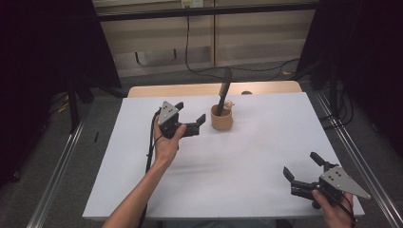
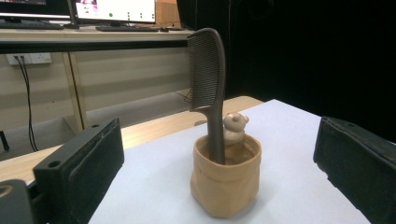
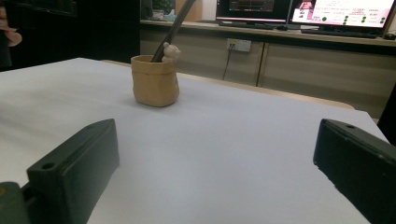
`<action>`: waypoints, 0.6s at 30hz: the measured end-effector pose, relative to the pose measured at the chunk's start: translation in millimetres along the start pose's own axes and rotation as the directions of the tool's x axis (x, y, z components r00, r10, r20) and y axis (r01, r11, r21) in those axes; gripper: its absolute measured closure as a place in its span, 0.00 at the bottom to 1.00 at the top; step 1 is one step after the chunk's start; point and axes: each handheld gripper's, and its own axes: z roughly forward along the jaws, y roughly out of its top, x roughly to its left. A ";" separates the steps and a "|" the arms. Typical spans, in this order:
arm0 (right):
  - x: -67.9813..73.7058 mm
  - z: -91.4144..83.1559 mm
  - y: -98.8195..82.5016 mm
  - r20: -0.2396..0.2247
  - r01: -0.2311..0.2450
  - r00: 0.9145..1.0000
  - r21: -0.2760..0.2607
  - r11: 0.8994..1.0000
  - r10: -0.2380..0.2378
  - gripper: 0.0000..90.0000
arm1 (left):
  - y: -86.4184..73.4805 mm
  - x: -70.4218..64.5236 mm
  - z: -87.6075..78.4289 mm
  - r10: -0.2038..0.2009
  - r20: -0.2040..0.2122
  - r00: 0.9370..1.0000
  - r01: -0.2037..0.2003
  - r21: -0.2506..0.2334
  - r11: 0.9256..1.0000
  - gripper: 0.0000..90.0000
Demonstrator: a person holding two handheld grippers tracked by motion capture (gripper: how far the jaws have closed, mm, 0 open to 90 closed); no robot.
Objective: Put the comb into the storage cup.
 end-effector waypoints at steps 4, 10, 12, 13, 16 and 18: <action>0.8 -0.1 0.1 -0.004 0.000 1.000 -0.001 1.000 0.000 0.00 | -3.0 3.6 -14.9 -0.005 -0.015 1.000 0.005 -0.002 1.000 0.02; 0.3 0.5 -0.1 0.004 0.000 1.000 0.002 1.000 0.000 0.00 | -8.7 9.5 -32.5 0.026 -0.054 0.998 -0.025 0.023 0.999 0.03; 0.5 0.5 0.0 0.006 0.002 1.000 0.002 1.000 -0.002 0.00 | -10.6 9.7 -39.2 0.023 -0.059 0.998 -0.022 0.018 1.000 0.03; 0.5 0.4 0.0 0.006 0.002 1.000 0.002 1.000 -0.002 0.00 | -12.4 9.9 -43.6 0.031 -0.064 0.997 -0.030 0.019 0.999 0.03; 0.4 0.2 0.0 0.004 0.001 1.000 0.000 1.000 -0.001 0.00 | -16.0 9.8 -53.5 0.047 -0.085 0.995 -0.045 0.024 0.999 0.03; 0.4 0.3 0.0 0.005 0.003 1.000 0.001 1.000 -0.003 0.00 | -16.4 10.7 -61.7 0.042 -0.098 0.994 -0.041 0.007 0.999 0.03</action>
